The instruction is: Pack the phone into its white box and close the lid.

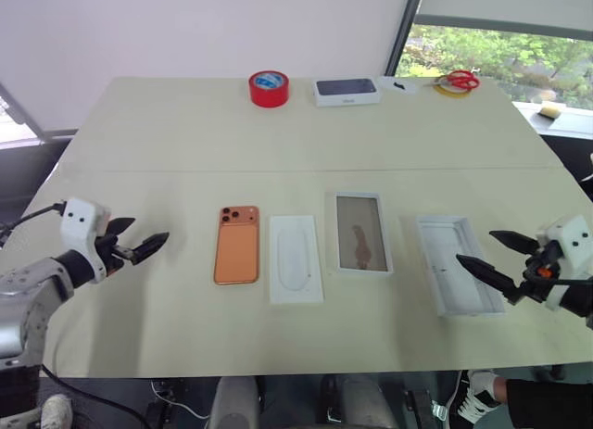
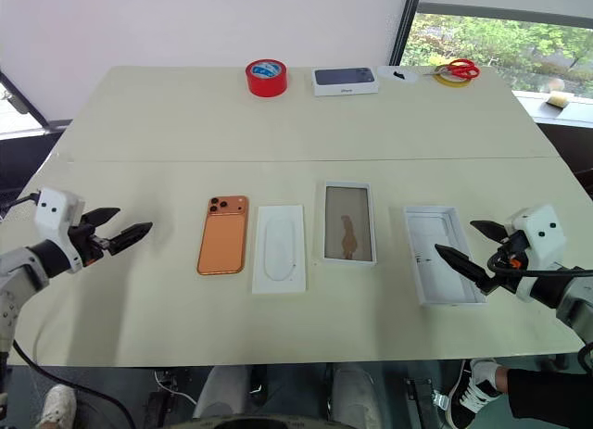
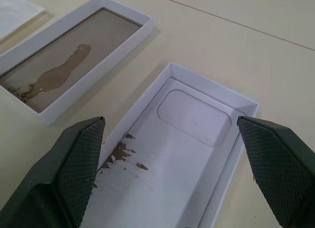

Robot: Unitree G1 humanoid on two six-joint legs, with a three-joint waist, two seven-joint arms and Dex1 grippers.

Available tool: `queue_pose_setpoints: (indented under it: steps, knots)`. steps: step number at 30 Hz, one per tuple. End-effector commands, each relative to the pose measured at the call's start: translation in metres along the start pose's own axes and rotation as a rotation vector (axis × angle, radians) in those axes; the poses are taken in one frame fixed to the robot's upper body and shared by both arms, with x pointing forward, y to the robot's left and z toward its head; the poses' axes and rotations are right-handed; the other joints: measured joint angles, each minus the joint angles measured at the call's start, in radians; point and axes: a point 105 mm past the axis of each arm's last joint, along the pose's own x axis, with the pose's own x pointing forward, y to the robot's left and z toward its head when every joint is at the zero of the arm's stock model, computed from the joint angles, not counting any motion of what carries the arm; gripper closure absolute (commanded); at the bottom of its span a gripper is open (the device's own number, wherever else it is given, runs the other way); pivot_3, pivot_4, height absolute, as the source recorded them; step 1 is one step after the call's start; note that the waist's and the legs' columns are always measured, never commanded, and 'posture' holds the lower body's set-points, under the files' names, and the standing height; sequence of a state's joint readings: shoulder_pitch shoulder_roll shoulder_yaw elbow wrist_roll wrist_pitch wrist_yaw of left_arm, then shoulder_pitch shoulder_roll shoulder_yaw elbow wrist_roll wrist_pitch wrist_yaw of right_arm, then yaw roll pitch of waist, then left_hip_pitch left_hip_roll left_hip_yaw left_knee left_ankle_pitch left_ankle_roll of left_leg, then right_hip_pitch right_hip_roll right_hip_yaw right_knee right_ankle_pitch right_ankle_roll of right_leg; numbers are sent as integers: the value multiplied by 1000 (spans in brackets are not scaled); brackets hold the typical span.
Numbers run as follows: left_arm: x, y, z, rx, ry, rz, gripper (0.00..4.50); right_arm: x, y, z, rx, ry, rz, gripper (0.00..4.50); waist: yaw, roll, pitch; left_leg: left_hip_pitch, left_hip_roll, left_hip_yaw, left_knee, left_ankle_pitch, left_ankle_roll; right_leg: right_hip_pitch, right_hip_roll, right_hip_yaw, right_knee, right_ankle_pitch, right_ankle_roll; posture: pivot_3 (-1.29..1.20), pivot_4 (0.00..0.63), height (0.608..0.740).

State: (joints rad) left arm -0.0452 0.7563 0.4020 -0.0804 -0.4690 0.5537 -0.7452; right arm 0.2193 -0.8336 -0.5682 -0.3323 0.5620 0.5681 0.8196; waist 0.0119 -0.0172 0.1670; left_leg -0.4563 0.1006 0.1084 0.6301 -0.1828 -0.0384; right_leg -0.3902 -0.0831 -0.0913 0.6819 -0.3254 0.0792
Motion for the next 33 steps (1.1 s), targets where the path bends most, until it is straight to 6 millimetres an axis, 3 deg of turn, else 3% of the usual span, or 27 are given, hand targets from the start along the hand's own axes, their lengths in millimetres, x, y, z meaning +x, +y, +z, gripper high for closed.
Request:
queue_pose_setpoints:
  steps: [1, 7, 11, 19, 23, 30, 33]
  knots:
    - [1, -2, 10, 30, -32, -7, 38, -6, -2, 15, -40, -42, -20, 0, 0, 0, 0, 0, 0, 0, 0, 0, 0, 0, 0, 0, 0, 0, 0, 0, 150, 730]
    - [5, -9, 13, 30, -42, -33, 38, -6, 1, 18, -46, -46, -14, 0, 0, 0, 0, 0, 0, 0, 0, 0, 0, 0, 0, 0, 0, 0, 0, 0, 150, 730]
    - [13, -28, 18, 20, -74, -93, 38, -1, 5, 20, -52, -51, 4, 0, 0, 0, 0, 0, 0, 0, 0, 0, 0, 0, 0, 0, 0, 0, 0, 0, 150, 730]
    - [48, -102, 35, -26, -144, -301, 38, 19, 7, 47, -93, -149, -21, 0, 1, 0, 0, 0, 0, -1, 1, 0, 0, 1, 1, 0, 0, 0, 0, 0, 150, 730]
    - [57, -154, 49, -98, -145, -485, 38, 46, 32, 66, -147, -190, 45, 0, -3, 0, 0, 0, 0, 0, 1, 0, 0, 1, 1, 0, 1, 0, 0, 0, 150, 730]
    - [68, -173, 58, -231, -88, -464, 38, 53, 55, 69, -203, -170, 123, 0, 2, 0, 0, 0, -1, -1, 2, 0, 0, 1, 1, 1, 1, 0, 1, 0, 150, 730]
    - [73, -173, 50, -203, 2, -411, 38, 56, 63, 65, -236, -137, 154, 0, 1, 0, 0, 0, -1, -2, 2, 0, 0, 1, 1, 1, 1, 0, 1, 0, 150, 730]
